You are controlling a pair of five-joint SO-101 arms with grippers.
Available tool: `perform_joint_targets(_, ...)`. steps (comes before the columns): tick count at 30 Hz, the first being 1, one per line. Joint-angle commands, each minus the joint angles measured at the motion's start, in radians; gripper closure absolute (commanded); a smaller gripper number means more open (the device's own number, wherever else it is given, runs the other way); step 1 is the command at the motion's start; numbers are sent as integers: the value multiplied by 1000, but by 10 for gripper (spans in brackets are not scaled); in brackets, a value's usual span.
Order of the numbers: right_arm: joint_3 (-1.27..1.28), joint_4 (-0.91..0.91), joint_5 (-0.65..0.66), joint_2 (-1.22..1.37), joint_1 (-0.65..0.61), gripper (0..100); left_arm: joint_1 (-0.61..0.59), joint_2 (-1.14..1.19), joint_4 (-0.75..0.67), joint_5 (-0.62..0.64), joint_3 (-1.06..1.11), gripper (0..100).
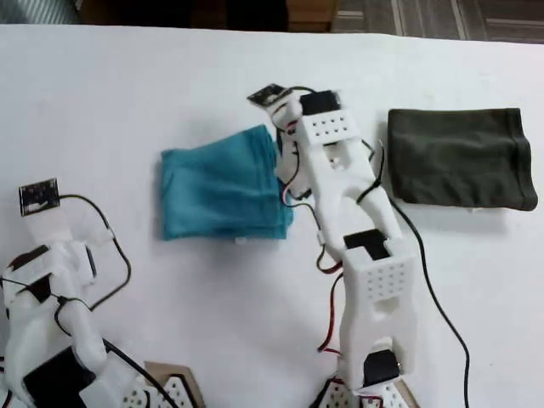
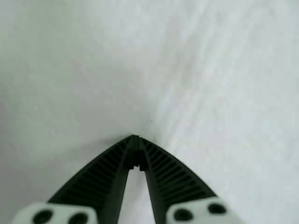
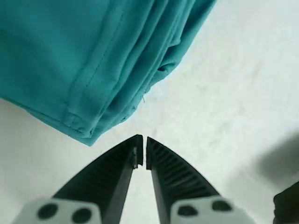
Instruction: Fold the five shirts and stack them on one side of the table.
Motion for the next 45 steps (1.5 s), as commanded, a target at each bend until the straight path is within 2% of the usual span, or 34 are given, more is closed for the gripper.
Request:
perform_joint_targets(1, -6, 10, 11, -70, 18, 979, -2, -29, -15, 6, -2, 974)
perform_joint_targets(7, 2, 70, -68, -101, -102, 963, -2, -29, -15, 6, -2, 974)
perform_joint_targets(11, 15, 65, -92, -110, -165, 846, -2, -29, -15, 6, -2, 974)
perform_joint_targets(13, 20, 48, -91, -110, -180, 819, -2, -29, -15, 6, -2, 974)
perform_joint_targets(19, 21, -5, -97, -101, -186, 819, -2, -29, -15, 6, -2, 974)
perform_joint_targets(27, 12, -22, -98, 36, -225, 820, -2, -29, -15, 6, -2, 974)
perform_joint_targets(30, 12, -42, -98, 45, -219, 870, -2, -29, -15, 6, -2, 974)
perform_joint_targets(34, 11, -54, -98, 41, -191, 987, -2, -29, -15, 6, -2, 974)
perform_joint_targets(45, 12, -48, -89, -2, -76, 979, -2, -29, -15, 6, -2, 974)
